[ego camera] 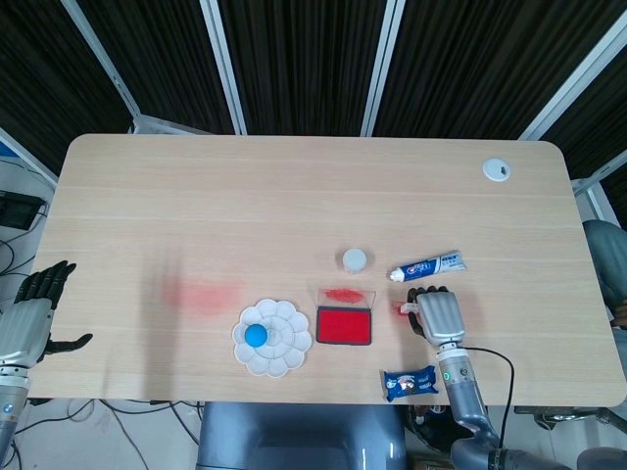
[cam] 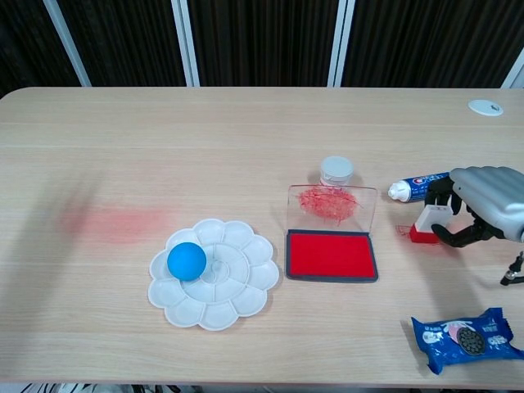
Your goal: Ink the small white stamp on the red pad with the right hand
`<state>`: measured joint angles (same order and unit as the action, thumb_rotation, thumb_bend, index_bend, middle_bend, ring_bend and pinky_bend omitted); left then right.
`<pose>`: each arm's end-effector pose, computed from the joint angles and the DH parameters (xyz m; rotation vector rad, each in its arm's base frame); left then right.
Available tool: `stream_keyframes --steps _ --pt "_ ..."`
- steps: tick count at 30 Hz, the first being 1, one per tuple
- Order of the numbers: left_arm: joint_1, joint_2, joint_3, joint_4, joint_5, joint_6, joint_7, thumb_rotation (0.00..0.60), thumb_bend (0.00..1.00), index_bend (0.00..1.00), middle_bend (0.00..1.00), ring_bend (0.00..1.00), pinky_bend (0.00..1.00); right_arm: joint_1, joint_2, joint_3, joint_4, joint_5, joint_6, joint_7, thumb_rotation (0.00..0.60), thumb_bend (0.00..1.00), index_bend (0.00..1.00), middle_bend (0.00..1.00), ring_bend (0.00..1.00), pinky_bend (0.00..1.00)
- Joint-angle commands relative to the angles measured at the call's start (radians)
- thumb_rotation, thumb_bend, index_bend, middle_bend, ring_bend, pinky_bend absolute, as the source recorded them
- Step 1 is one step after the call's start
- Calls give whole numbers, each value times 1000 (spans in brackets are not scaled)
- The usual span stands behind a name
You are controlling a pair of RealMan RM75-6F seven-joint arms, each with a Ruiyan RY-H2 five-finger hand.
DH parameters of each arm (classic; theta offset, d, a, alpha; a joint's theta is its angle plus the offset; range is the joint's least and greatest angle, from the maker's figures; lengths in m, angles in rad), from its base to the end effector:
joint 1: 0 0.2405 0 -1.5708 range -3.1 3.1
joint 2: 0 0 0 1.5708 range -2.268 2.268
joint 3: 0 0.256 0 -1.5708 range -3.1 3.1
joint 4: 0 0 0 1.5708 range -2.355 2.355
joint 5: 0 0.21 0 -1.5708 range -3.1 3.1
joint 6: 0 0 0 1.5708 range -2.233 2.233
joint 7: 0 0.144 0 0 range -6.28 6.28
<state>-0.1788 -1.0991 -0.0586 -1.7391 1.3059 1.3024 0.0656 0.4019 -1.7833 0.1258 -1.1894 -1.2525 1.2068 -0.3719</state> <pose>-0.3014 0.2053 0.1382 -1.3822 -1.1037 -0.8129 -0.2517 -0.2757 -0.0465 1.5783 -0.9296 0.7831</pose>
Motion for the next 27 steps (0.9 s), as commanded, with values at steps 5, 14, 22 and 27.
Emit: stream_keyframes --steps 5,14,22,27 --pt "0 0 0 0 0 0 1 600 0 0 0 0 0 -2 -2 5 1 12 -7 -14 600 508 771 547 431 435" --pt "1 -1 -1 1 0 1 2 600 0 0 0 0 0 -4 1 9 -5 22 -13 -26 600 478 746 520 417 433" --pt "1 0 -1 0 -1 2 1 600 0 0 0 0 0 -5 3 11 -12 33 -20 -42 600 447 705 488 393 415" --pt "1 0 -1 0 1 2 1 600 0 0 0 0 0 -6 4 13 -18 39 -23 -50 600 436 695 480 389 394"
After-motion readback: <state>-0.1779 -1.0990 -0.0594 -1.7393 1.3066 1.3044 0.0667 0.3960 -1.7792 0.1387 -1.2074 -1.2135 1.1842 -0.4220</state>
